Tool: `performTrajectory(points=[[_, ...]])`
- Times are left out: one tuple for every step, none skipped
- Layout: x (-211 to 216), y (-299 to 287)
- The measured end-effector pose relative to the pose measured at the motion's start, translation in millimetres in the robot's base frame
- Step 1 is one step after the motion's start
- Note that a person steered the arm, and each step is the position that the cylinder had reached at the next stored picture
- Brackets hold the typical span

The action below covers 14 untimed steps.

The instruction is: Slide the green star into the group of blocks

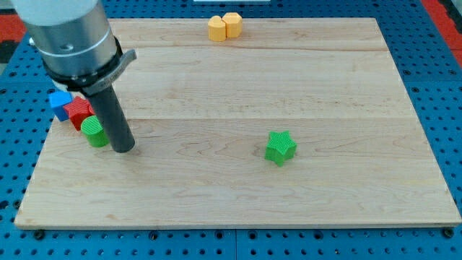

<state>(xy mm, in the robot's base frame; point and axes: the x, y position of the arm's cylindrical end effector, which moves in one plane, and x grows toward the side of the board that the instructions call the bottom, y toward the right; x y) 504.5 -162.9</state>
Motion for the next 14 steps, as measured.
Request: performTrajectory(points=[[-1.9, 18.2], [-43.2, 148.3], [-66.1, 276.6], [-15.0, 305.9], [15.8, 248.3], [18.9, 171.6], [11.3, 182.7], [-18.5, 209.6], [-13.6, 184.8], [13.8, 143.3], [30.5, 94.1], [19.9, 112.5], [-22.3, 117.3], [-15.9, 87.6]])
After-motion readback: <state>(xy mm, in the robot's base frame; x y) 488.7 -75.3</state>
